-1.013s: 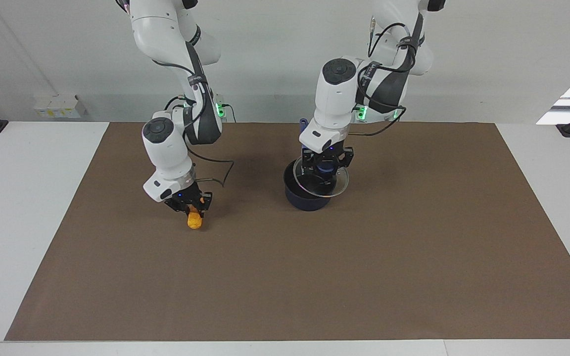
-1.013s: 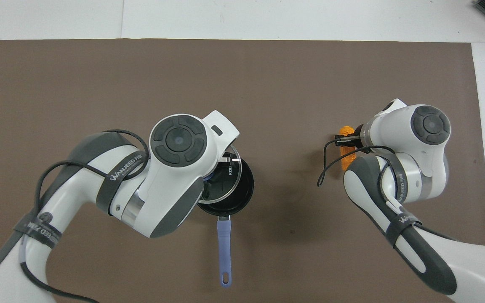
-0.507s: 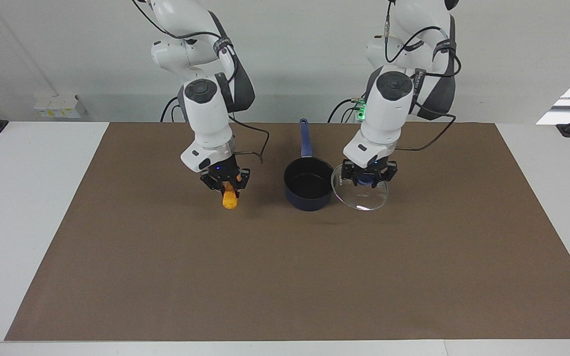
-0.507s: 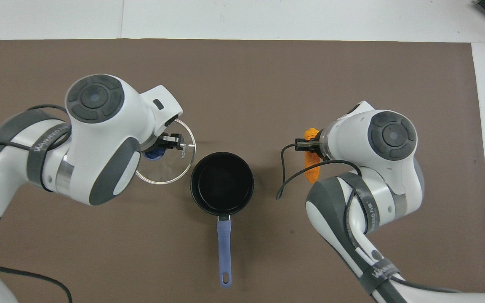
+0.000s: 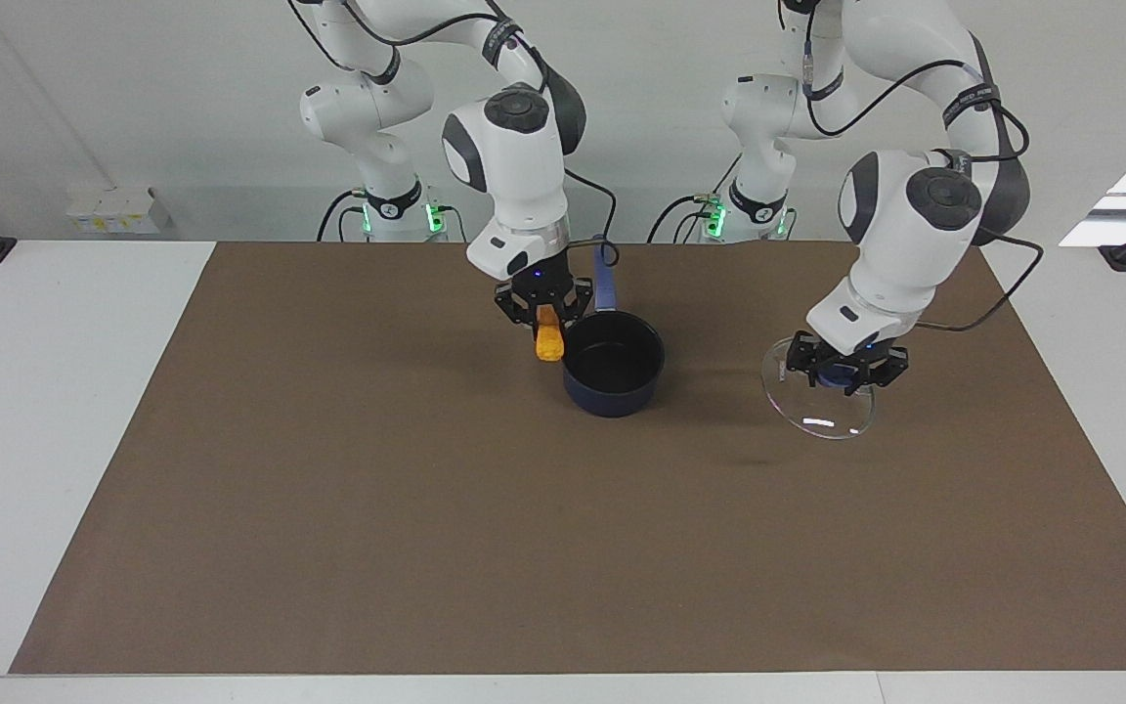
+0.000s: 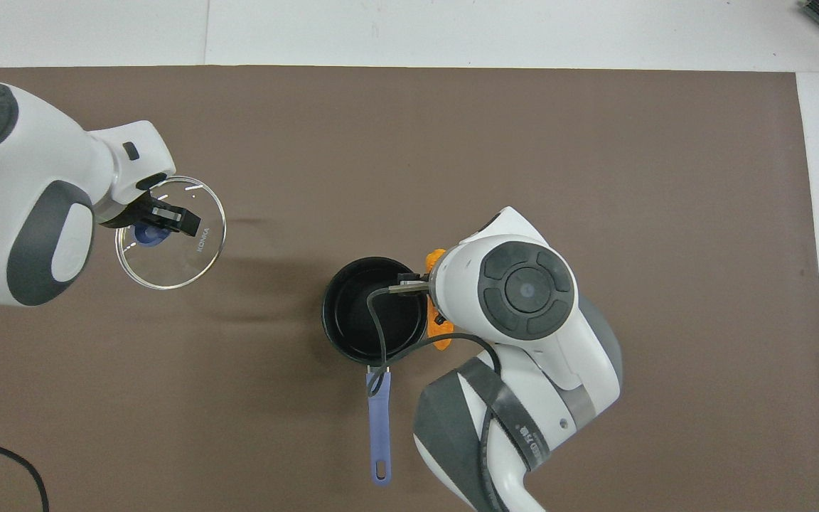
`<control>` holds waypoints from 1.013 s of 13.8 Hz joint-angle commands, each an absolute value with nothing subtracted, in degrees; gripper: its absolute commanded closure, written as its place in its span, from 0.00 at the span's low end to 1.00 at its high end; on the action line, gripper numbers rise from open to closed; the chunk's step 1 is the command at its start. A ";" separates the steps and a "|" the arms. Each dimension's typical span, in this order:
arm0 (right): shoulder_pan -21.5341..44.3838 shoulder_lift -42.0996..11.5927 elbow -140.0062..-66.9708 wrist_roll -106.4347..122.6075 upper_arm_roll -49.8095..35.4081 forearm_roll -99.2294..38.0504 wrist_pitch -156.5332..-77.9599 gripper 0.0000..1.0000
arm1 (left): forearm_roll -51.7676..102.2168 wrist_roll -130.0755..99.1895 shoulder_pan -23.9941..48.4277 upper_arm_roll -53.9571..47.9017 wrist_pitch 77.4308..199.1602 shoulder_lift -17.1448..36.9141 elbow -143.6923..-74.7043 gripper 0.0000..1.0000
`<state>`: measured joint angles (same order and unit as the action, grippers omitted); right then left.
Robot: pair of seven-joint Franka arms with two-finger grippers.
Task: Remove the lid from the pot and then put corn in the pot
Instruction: 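Set the lid down beside the pot while the right gripper lowers the corn in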
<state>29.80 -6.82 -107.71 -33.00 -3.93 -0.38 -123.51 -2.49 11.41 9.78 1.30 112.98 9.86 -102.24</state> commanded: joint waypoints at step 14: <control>34.54 -20.56 -98.61 -34.72 -5.45 -3.60 -126.73 0.95 | -3.25 23.73 0.70 0.70 127.52 10.72 -117.24 1.00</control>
<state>34.11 -18.81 -100.58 -33.26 -5.33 -3.33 -125.80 -2.49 22.71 1.62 1.11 124.75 11.97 -114.33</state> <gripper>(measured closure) 0.634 0.471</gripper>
